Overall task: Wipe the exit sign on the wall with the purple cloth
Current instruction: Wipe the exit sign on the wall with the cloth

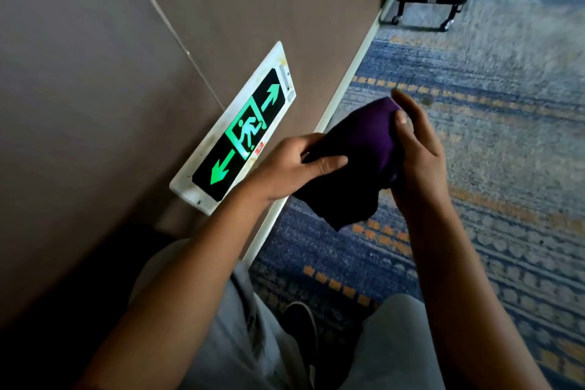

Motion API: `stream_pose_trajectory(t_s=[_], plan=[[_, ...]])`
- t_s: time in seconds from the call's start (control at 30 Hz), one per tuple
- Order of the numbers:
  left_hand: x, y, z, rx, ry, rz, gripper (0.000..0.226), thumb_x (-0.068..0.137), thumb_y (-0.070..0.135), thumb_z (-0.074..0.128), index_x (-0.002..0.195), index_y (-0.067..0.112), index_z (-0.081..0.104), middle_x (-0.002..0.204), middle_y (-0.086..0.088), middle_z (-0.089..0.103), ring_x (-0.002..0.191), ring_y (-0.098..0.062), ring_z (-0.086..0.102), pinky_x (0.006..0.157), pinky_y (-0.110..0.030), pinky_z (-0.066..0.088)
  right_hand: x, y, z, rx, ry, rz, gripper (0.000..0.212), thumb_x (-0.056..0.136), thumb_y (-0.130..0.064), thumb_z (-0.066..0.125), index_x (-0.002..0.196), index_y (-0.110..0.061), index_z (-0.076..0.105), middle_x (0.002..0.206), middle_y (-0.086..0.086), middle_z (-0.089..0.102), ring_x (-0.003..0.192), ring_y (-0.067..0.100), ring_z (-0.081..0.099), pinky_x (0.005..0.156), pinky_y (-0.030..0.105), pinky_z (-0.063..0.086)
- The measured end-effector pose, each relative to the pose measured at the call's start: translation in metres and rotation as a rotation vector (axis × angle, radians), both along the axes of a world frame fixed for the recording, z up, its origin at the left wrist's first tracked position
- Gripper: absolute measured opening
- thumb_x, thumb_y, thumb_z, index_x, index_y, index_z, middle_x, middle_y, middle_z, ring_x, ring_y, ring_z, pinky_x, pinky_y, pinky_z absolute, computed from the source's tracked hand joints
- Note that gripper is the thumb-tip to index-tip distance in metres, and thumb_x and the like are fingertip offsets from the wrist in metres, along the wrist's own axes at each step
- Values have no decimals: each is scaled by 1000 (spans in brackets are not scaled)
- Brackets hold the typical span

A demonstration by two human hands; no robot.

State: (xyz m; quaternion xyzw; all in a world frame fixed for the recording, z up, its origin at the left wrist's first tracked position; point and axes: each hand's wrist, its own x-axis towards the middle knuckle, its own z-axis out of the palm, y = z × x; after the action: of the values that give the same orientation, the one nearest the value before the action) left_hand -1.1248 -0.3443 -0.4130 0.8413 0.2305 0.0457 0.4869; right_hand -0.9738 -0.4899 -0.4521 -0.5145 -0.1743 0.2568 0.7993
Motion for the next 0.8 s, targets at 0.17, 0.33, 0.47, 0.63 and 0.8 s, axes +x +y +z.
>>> stream_pose_trajectory(t_s=[0.17, 0.33, 0.47, 0.63, 0.8], plan=[[0, 2, 4, 145, 20, 23, 42, 87, 42, 78, 118, 15, 71, 108, 1, 77, 100, -12, 73, 91, -45, 58, 0, 8, -32, -59, 91, -23, 33, 101, -25, 63, 131, -37, 67, 78, -12, 71, 62, 1, 59, 56, 18, 50], [13, 4, 7, 144, -113, 2, 80, 90, 34, 77, 157, 26, 35, 148, 39, 29, 129, 31, 29, 106, -1, 29, 2, 5, -43, -317, 46, -97, 42, 99, -25, 67, 140, -27, 59, 95, -5, 79, 83, 11, 74, 64, 31, 62], [20, 1, 10, 135, -173, -3, 79, 92, 37, 75, 159, 28, 32, 140, 45, 39, 132, 22, 40, 105, -2, 31, 6, -4, -31, -622, -428, -401, 50, 96, -35, 65, 143, -22, 54, 125, 1, 69, 104, 20, 69, 87, 44, 58], [29, -17, 12, 114, -269, 48, 73, 93, 26, 74, 156, 25, 37, 128, -5, 70, 117, -13, 68, 105, -30, 52, -13, -12, -15, -332, -393, 20, 56, 93, -58, 58, 141, -31, 57, 121, -7, 72, 96, 3, 69, 79, 24, 55], [19, -26, 10, 27, -383, 60, 71, 98, 23, 67, 159, 21, 31, 155, 18, 43, 138, -11, 53, 115, -37, 44, -47, -16, -9, -171, -207, 108, 67, 91, -49, 68, 152, -33, 44, 139, -6, 62, 119, 4, 67, 90, 21, 56]])
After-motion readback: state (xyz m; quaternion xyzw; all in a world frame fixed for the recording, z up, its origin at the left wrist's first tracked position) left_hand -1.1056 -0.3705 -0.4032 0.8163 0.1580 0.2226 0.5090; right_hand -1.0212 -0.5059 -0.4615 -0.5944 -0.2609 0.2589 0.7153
